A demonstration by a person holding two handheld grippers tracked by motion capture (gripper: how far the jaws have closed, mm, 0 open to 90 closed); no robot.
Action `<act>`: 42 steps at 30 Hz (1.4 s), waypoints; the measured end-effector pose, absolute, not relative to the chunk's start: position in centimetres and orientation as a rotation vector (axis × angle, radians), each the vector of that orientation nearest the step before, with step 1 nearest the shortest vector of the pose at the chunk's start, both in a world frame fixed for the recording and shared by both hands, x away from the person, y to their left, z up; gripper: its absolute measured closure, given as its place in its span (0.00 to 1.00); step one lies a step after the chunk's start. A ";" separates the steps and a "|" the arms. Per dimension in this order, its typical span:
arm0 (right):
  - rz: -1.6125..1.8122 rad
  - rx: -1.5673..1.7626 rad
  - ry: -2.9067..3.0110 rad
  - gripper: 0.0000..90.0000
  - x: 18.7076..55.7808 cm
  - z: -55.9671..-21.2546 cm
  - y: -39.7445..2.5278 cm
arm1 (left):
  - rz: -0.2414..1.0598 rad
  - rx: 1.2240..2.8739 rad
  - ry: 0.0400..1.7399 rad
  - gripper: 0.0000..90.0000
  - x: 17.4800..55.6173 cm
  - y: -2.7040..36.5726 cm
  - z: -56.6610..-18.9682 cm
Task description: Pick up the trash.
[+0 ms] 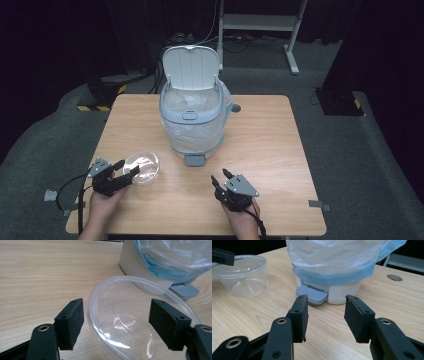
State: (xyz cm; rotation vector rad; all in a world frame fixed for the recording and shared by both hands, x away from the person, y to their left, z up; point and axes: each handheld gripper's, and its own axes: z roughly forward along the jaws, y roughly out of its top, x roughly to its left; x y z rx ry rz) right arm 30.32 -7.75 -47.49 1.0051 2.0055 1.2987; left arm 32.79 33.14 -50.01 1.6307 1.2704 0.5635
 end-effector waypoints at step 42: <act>1.274 0.934 2.123 0.58 30.1 -48.5 -5.0 | 0.364 1.694 1.103 0.34 30.7 26.7 -50.3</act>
